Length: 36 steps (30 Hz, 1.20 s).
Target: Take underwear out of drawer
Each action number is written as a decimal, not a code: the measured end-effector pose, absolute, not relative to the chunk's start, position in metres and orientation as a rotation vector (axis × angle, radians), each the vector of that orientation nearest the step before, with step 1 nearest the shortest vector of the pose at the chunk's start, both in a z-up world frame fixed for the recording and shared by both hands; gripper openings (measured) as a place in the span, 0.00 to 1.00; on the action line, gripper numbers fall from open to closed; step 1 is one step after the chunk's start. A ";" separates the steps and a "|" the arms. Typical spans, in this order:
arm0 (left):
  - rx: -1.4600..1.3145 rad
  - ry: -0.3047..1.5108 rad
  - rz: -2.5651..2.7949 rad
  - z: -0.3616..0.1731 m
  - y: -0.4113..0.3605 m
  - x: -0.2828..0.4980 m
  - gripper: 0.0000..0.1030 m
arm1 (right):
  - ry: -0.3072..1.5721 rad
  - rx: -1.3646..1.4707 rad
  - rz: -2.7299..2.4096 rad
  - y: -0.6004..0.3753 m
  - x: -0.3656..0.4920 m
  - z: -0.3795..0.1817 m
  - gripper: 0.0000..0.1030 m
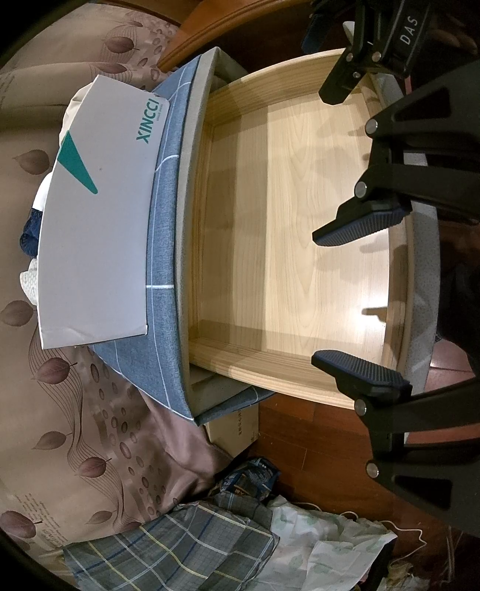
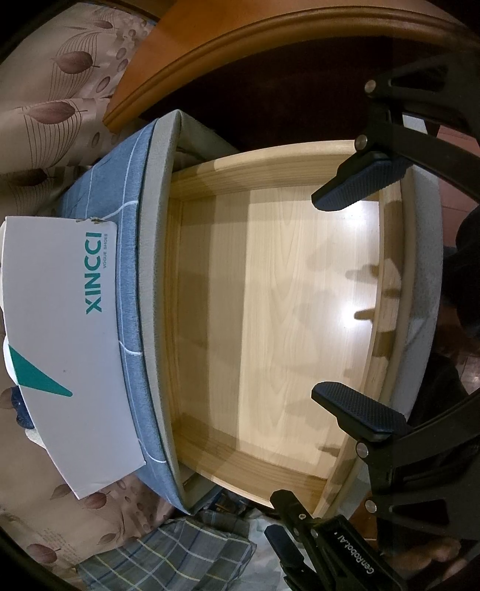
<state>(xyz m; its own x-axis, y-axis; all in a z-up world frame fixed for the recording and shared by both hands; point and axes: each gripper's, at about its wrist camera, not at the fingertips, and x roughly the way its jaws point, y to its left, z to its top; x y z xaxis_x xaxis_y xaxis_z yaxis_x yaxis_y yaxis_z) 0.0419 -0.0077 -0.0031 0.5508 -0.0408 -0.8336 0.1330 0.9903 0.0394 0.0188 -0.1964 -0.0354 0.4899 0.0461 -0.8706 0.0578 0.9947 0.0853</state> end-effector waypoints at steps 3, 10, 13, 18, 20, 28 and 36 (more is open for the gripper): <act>0.103 0.982 -0.103 -0.003 -0.008 0.042 0.58 | 1.060 0.108 -0.005 -0.196 0.019 -0.035 0.90; 0.106 0.984 -0.104 -0.003 -0.007 0.041 0.58 | 1.061 0.109 -0.003 -0.197 0.019 -0.036 0.90; 0.107 0.983 -0.104 -0.003 -0.007 0.042 0.58 | 1.061 0.109 -0.003 -0.197 0.019 -0.036 0.90; 0.107 0.984 -0.105 -0.003 -0.008 0.041 0.58 | 1.061 0.109 -0.003 -0.197 0.018 -0.036 0.90; 0.107 0.984 -0.105 -0.003 -0.008 0.041 0.58 | 1.060 0.110 -0.003 -0.197 0.019 -0.036 0.90; 0.107 0.983 -0.105 -0.003 -0.008 0.042 0.58 | 1.062 0.109 -0.004 -0.196 0.019 -0.036 0.90; 0.119 0.969 -0.113 0.000 -0.007 0.039 0.58 | 1.063 0.110 -0.004 -0.196 0.019 -0.036 0.89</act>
